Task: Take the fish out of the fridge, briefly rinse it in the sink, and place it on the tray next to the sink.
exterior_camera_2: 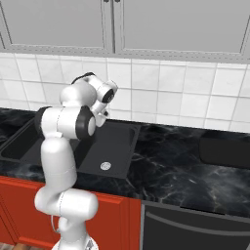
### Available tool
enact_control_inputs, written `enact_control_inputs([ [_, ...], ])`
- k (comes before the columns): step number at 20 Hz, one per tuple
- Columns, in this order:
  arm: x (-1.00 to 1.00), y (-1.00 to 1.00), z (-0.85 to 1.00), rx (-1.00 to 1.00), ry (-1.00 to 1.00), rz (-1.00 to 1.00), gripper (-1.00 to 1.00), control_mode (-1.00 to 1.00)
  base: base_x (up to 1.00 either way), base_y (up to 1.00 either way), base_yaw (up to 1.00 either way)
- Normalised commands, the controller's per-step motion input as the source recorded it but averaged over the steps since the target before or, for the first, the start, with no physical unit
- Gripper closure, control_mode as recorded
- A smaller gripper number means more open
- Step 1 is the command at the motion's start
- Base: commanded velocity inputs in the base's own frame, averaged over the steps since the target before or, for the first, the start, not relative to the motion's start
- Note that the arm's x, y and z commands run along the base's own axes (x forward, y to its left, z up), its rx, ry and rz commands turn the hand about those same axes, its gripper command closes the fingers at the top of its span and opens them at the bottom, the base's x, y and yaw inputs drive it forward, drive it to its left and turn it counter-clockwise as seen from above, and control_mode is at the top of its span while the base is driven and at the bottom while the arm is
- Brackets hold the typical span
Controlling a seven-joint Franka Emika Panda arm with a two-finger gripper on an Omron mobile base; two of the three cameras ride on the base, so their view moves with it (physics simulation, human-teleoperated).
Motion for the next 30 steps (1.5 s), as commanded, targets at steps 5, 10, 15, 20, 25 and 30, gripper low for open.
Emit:
enact_control_inputs([
  [5,0.24,0.0,-0.04,0.0,-0.02,0.0,1.0,-1.0,0.0,0.0,0.0],
  [10,0.39,0.0,-0.13,-0.04,0.0,-0.01,1.0,-1.0,0.0,0.0,0.0],
  [15,0.3,0.0,-0.26,0.0,0.0,0.0,1.0,-1.0,0.0,0.0,0.0],
  [20,0.01,0.08,-0.28,0.0,0.0,0.0,1.0,-1.0,0.0,0.0,0.0],
  [25,0.1,0.19,-0.21,0.0,0.0,0.0,1.0,-1.0,0.0,0.0,0.0],
  [30,0.24,0.16,-0.02,0.0,0.0,0.0,1.0,-1.0,0.0,0.0,0.0],
])
